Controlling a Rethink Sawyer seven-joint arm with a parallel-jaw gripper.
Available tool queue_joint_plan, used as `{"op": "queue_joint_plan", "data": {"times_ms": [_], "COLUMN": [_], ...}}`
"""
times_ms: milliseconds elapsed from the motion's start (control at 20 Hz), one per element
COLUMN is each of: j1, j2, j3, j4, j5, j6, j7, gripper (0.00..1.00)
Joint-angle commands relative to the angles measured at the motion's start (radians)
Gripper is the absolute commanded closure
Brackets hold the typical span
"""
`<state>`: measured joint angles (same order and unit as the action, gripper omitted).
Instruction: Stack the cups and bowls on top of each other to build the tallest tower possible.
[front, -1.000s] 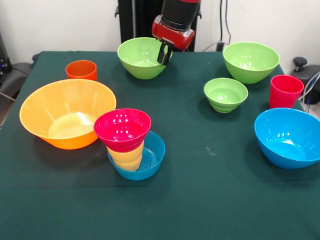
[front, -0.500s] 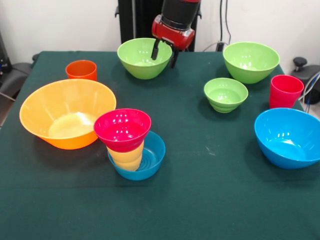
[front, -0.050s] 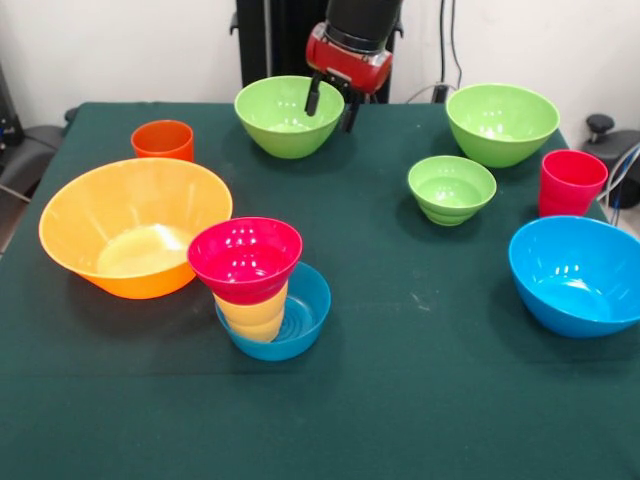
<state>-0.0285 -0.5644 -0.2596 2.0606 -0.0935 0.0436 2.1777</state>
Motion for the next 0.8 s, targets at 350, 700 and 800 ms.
{"op": "queue_joint_plan", "data": {"times_ms": [350,700,800], "j1": [0.004,-0.004,-0.014], "j2": [0.166,0.173,0.187], "j3": [0.104,0.103,0.112], "j4": [-0.081,-0.075,-0.076], "j5": [0.028,0.027,0.022], "j6": [-0.096,-0.108,-0.129], "j7": [0.138,0.138,0.138], "gripper": [0.00,0.00,0.00]}}
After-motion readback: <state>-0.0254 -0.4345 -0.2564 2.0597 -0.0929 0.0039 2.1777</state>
